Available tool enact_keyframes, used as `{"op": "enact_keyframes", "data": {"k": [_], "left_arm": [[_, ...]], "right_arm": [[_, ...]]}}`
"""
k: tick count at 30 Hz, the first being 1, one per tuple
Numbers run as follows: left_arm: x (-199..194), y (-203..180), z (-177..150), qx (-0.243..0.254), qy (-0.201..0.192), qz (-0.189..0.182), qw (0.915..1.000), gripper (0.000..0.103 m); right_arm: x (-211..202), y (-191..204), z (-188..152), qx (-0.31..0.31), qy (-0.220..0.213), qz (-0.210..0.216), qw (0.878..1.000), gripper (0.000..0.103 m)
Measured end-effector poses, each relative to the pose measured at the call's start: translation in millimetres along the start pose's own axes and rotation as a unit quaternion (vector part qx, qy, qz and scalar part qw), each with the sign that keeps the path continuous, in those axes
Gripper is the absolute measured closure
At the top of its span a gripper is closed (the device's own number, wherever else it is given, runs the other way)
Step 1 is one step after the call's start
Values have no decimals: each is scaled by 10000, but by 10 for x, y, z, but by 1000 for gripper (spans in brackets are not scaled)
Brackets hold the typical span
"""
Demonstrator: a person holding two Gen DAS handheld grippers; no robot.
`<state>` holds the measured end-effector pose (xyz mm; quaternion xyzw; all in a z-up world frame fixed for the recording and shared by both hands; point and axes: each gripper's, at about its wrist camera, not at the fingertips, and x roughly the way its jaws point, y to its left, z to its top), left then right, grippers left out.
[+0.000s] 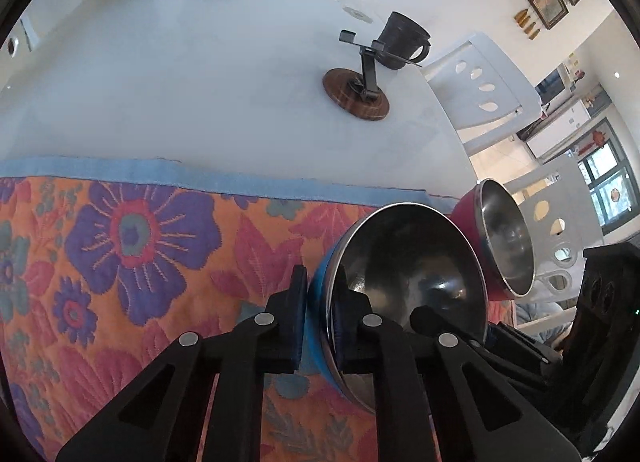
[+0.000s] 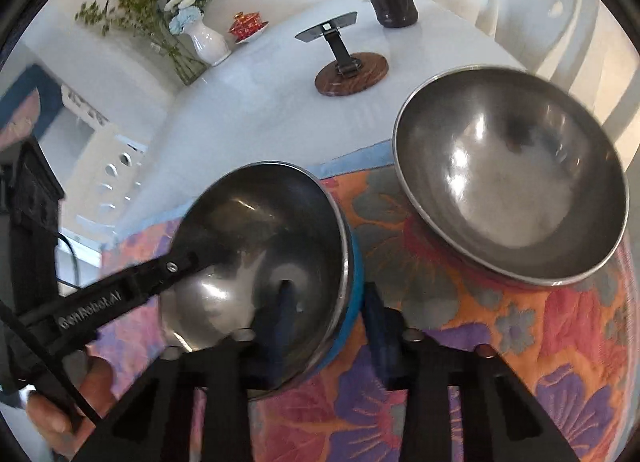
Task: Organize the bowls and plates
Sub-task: 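Grasp the blue steel bowl rim with both grippers and lift it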
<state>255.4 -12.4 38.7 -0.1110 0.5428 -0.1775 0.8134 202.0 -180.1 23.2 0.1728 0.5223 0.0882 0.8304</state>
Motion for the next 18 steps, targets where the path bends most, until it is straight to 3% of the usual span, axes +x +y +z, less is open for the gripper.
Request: {"op": "enact_keyframes", "data": {"k": [7, 12, 18], "left_arm": [[-188, -75, -86, -11, -116, 39, 9999, 94], [-435, -109, -255, -176, -223, -46, 9996, 94], [-1125, -275, -469, -376, -795, -159, 9960, 92]], "right_arm": [[-84, 35, -52, -83, 187, -124, 9997, 74], [-314, 127, -140, -243, 60, -199, 9995, 74], [-790, 379, -248, -492, -47, -231, 9985, 73]]}}
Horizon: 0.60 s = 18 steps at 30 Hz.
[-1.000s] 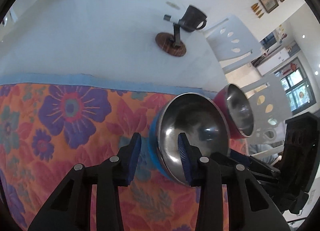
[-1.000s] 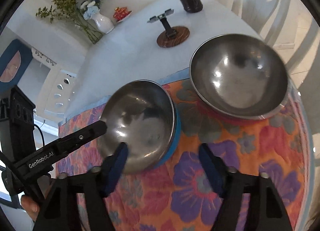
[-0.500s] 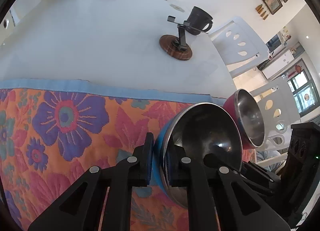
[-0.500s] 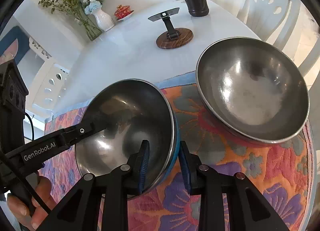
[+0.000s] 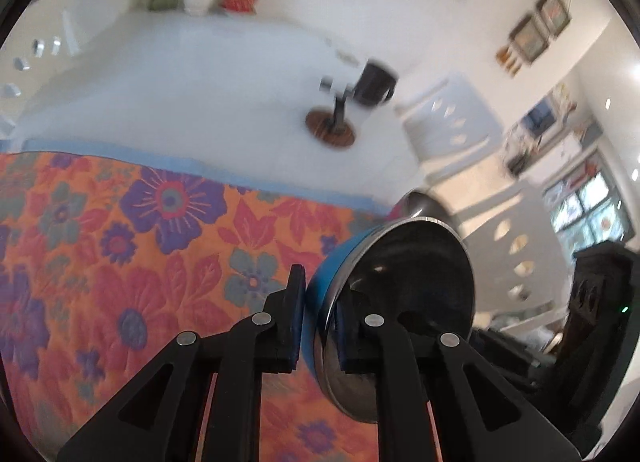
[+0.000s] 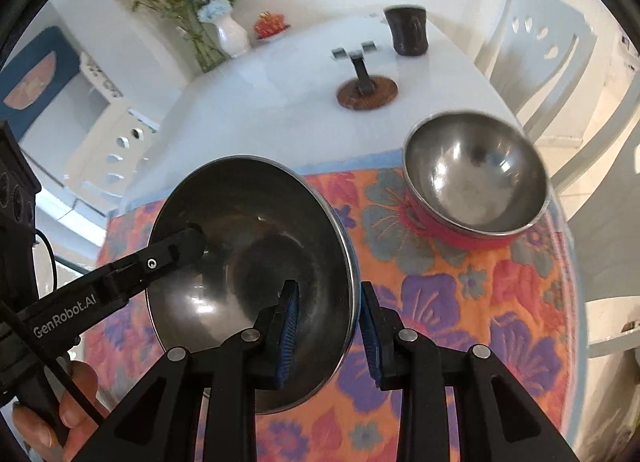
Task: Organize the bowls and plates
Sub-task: 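Grasp the blue steel bowl rim with both grippers and lift it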
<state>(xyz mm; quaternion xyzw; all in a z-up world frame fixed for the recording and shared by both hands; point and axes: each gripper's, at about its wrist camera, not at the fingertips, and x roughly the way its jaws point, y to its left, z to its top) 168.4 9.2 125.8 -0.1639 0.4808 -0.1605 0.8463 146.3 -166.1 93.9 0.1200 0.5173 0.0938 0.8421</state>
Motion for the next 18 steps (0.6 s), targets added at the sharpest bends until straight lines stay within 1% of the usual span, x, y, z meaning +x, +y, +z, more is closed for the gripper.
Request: {"op": "enact_keyframes", "data": {"k": [2, 4, 6, 8, 11, 13, 16, 17, 18], "left_arm": [[-385, -84, -78, -20, -335, -89, 9994, 91], [-718, -183, -178, 47, -586, -114, 9982, 91], [-993, -255, -292, 69, -739, -156, 9971, 91], [-1274, -298, -477, 74, -854, -203, 9961, 91], [-1560, -349, -776, 102, -909, -207, 9956, 91], [-1700, -395, -1033, 181, -939, -158, 9953, 91], [-1757, -374, -1379, 86, -811, -167, 9965, 89], [-1761, -347, -1488, 56, -753, -161, 9970, 89], [-1751, -325, -1584, 27, -684, -156, 9975, 89]], "right_arm": [[-311, 142, -68, -99, -183, 43, 9998, 73], [-617, 293, -157, -238, -363, 46, 9990, 73], [-893, 431, -272, -352, -504, 26, 9981, 72], [-1158, 552, -432, -408, -640, -1, 9971, 72], [-1516, 679, -772, -338, -713, 77, 9969, 72], [-1665, 737, -1039, -306, -626, 110, 9975, 72], [-1729, 773, -1392, -300, -428, 41, 9986, 72], [-1726, 766, -1566, -243, -326, -20, 9992, 72], [-1703, 755, -1654, -201, -242, -48, 9995, 72]]}}
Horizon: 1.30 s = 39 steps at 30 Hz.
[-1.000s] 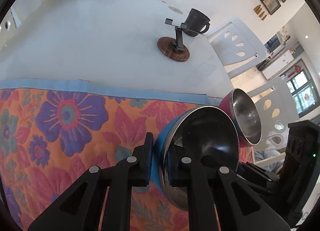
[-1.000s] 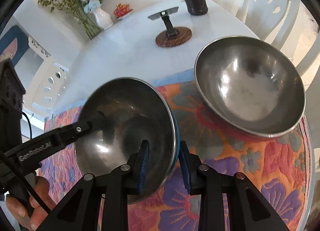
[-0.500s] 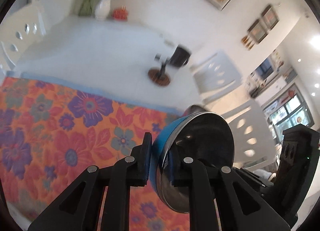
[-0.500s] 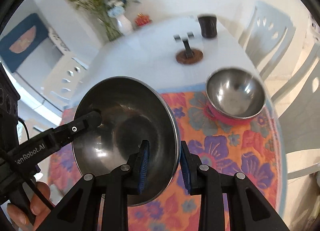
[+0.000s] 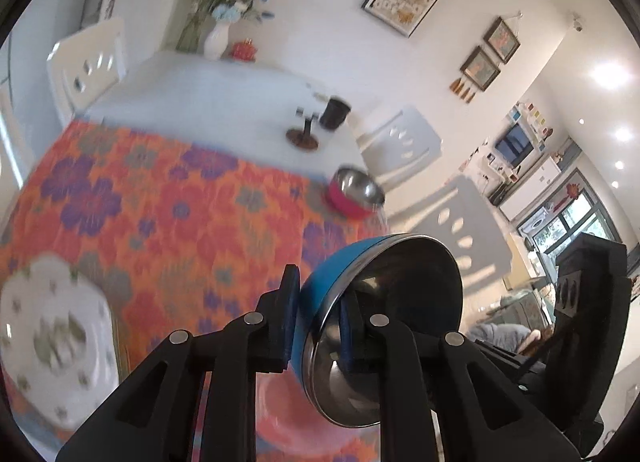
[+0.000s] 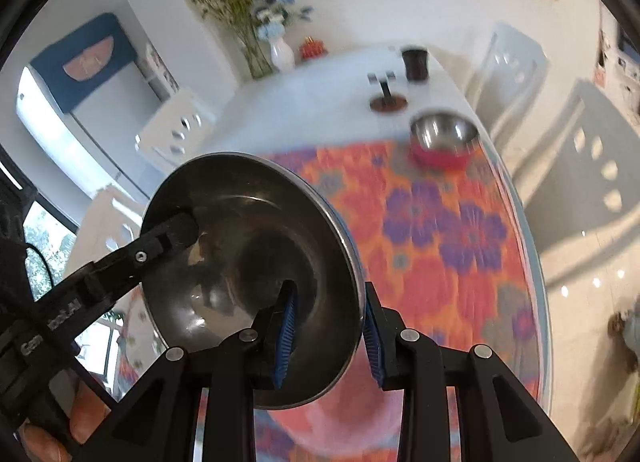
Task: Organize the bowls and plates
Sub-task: 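Grasp the blue steel bowl rim with both grippers and lift it, then carry the blue steel bowl with both grippers and lower it into the pink bowls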
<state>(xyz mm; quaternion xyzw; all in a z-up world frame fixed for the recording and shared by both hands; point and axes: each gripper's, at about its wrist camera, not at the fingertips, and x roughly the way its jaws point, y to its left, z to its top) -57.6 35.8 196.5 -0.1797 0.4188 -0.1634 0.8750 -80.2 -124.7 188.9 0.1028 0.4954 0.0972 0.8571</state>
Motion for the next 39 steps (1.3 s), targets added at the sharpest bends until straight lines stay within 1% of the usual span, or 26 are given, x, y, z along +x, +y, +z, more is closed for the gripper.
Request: {"op": "enact_keyframes", "data": {"k": [3, 6, 9, 13, 16, 18, 21, 29, 30, 31, 34, 37, 39], "left_arm": [[15, 71, -242, -116, 213, -27, 9997, 89], [38, 140, -408, -265, 380, -209, 9987, 87], [93, 182, -537, -311, 550, -249, 9977, 87], [255, 216, -672, -263, 765, -115, 9967, 87], [403, 241, -721, -184, 986, -22, 9950, 87], [468, 258, -750, -180, 1084, -22, 9939, 87], [571, 264, -787, -124, 1206, -3, 9926, 87], [723, 256, -750, 149, 1385, 117, 9902, 87], [720, 257, -735, 187, 1370, 147, 9903, 87], [710, 260, -707, 242, 1333, 159, 9907, 83], [653, 258, -598, 362, 1263, 109, 9913, 83], [577, 254, -513, 456, 1160, 140, 9921, 83], [529, 260, -476, 412, 1130, 84, 9927, 83]], "right_arm": [[68, -68, -284, 192, 292, 4, 9994, 72], [87, -166, -478, 385, 467, 56, 9982, 72], [130, -236, -583, 492, 553, 18, 9973, 72], [254, -319, -679, 672, 756, 40, 9949, 72], [378, -397, -752, 927, 936, 61, 9913, 72], [468, -445, -805, 1076, 1080, 37, 9883, 72], [547, -517, -848, 1261, 1166, 33, 9851, 72], [595, -617, -812, 1411, 1129, 24, 9835, 72], [592, -630, -807, 1446, 1132, 32, 9830, 72], [579, -643, -797, 1483, 1111, 44, 9827, 72], [475, -679, -723, 1498, 902, 114, 9845, 72], [415, -717, -675, 1520, 829, 63, 9849, 72], [404, -735, -673, 1569, 830, 77, 9841, 72]]}}
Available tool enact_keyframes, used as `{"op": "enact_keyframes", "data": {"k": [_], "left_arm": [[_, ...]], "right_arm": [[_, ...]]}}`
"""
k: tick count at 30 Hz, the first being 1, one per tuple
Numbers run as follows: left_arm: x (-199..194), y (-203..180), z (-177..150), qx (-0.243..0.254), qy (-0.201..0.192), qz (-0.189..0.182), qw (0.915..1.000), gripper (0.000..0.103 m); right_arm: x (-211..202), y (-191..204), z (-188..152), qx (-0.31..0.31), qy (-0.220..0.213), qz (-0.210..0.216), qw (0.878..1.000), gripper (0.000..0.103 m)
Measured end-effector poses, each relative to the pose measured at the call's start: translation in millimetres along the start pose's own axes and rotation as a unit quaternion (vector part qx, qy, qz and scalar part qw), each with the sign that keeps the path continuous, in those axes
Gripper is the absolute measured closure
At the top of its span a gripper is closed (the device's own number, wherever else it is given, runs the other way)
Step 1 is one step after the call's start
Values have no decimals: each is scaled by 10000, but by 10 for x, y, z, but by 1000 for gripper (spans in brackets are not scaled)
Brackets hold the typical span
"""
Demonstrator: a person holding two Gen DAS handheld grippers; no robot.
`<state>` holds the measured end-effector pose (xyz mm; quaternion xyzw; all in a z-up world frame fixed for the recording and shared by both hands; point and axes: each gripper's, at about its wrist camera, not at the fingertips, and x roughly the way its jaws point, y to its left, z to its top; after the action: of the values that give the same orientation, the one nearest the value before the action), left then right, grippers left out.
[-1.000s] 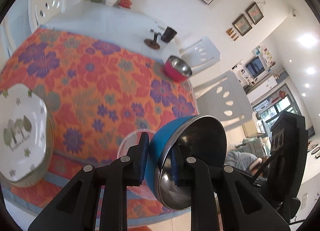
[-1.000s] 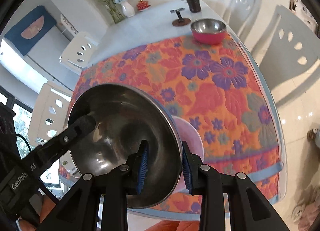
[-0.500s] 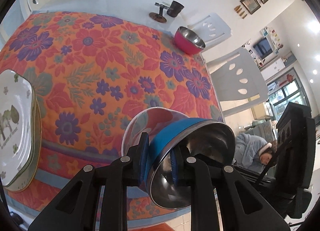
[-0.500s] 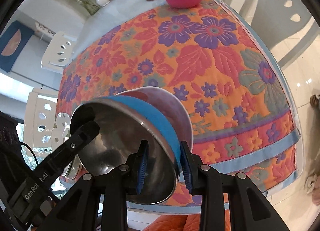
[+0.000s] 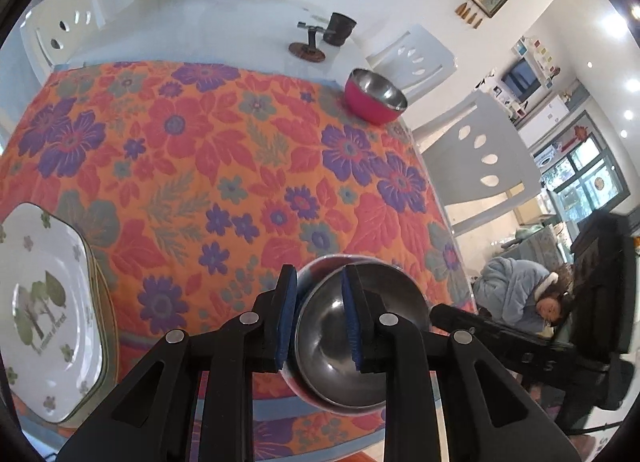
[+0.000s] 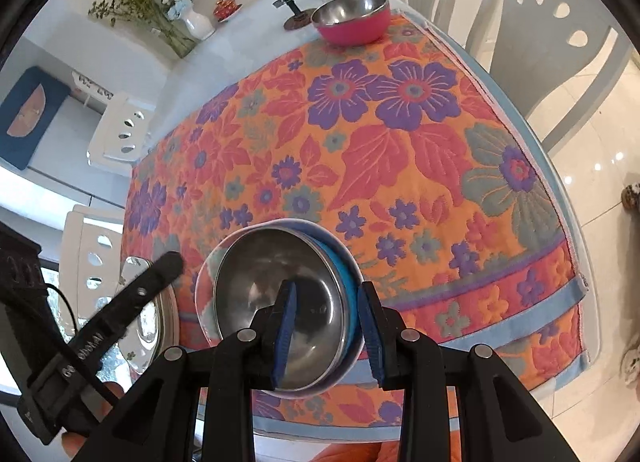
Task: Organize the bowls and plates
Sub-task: 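Carry the blue steel bowl with both grippers and lower it into the pink bowls, then open both grippers and withdraw them from the nested bowls, then grasp the rim of the pink-bottomed steel bowl with both grippers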
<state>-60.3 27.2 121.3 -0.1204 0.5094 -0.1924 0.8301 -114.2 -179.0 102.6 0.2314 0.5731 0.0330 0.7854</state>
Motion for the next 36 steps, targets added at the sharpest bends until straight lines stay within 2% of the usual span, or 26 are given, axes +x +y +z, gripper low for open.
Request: {"op": "enact_keyframes", "data": {"k": [5, 9, 13, 18, 20, 23, 24, 26, 27, 28, 30, 36], "left_arm": [[-150, -69, 79, 115, -108, -69, 9999, 83], [-344, -196, 262, 313, -362, -166, 9987, 83], [-593, -359, 621, 600, -762, -217, 9950, 81], [-831, -548, 1205, 855, -1283, -339, 9875, 80], [-883, -612, 1454, 899, -1442, -460, 9844, 80], [-870, -709, 1824, 937, -1623, -589, 9805, 77], [-833, -741, 1931, 961, -1645, -605, 9798, 74], [-671, -794, 2155, 992, -1631, -560, 9800, 61], [-589, -802, 2238, 972, -1607, -527, 9808, 41], [-451, -798, 2349, 892, -1583, -513, 9820, 25], [-200, -769, 2495, 784, -1471, -545, 9845, 24], [953, -685, 2790, 739, -553, -356, 9951, 27]], "right_arm": [[-42, -25, 14, 78, 36, 46, 10000, 72], [-196, 78, 129, -93, -118, 69, 9999, 72], [-448, 215, 351, -305, -382, 150, 9987, 72], [-936, 379, 844, -531, -1055, 236, 9927, 72], [-1127, 405, 1080, -562, -1312, 302, 9893, 69], [-1334, 410, 1427, -571, -1679, 382, 9834, 53], [-1369, 401, 1523, -560, -1784, 392, 9816, 49], [-1394, 372, 1755, -523, -1951, 360, 9787, 49], [-1366, 343, 1879, -490, -1963, 324, 9788, 48], [-1310, 305, 2007, -428, -1934, 291, 9797, 47], [-1137, 191, 2262, -277, -1857, 297, 9818, 46], [-345, -261, 2870, 87, -1445, -104, 9894, 45]]}}
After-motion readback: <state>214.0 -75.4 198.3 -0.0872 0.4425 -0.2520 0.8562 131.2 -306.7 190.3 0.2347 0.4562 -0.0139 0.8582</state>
